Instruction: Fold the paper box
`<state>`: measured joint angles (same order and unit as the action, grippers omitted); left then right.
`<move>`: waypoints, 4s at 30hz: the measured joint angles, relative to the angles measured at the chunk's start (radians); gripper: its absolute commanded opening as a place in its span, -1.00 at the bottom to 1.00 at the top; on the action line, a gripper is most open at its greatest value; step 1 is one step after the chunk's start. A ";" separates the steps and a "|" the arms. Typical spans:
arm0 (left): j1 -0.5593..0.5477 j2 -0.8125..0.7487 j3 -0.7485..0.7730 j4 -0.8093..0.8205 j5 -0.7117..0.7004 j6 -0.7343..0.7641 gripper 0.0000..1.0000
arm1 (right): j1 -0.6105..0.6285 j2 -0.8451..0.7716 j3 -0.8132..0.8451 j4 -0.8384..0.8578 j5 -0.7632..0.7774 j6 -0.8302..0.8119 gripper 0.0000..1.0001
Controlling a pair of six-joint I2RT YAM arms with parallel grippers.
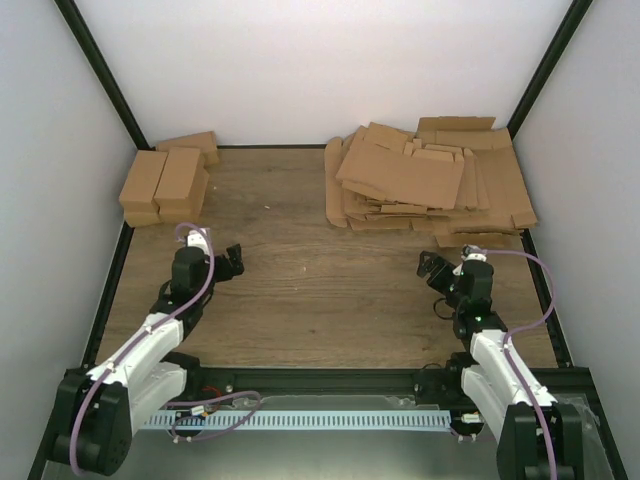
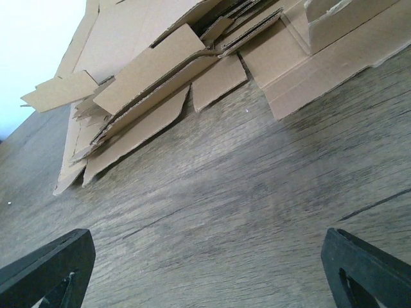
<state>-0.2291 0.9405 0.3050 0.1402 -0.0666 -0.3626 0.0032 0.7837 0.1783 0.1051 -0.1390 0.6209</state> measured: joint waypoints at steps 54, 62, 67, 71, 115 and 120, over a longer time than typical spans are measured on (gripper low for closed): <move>0.000 -0.077 -0.033 0.008 0.019 0.001 1.00 | -0.180 1.040 1.046 -0.231 -0.247 0.024 -0.99; 0.000 -0.095 -0.033 0.005 0.018 0.001 1.00 | -0.094 0.871 1.126 -0.276 -0.445 -0.049 -0.99; 0.000 -0.184 -0.043 0.000 -0.009 -0.002 1.00 | 0.106 0.764 1.126 -0.313 -0.629 -0.093 -0.98; 0.000 -0.265 -0.054 -0.024 -0.051 -0.024 1.00 | 0.179 0.612 1.016 -0.344 -0.686 -0.116 -0.97; -0.058 0.021 -0.052 -0.283 0.524 -0.493 0.16 | 0.364 0.639 0.402 -0.200 -0.284 -0.194 0.67; -0.076 0.085 -0.031 -0.306 0.518 -0.468 -0.40 | 0.409 0.652 0.403 -0.183 -0.257 -0.185 0.65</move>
<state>-0.3046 1.0260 0.2745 -0.1661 0.4511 -0.8310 0.4118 1.4357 0.5816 -0.0776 -0.3962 0.4358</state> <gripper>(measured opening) 0.419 0.827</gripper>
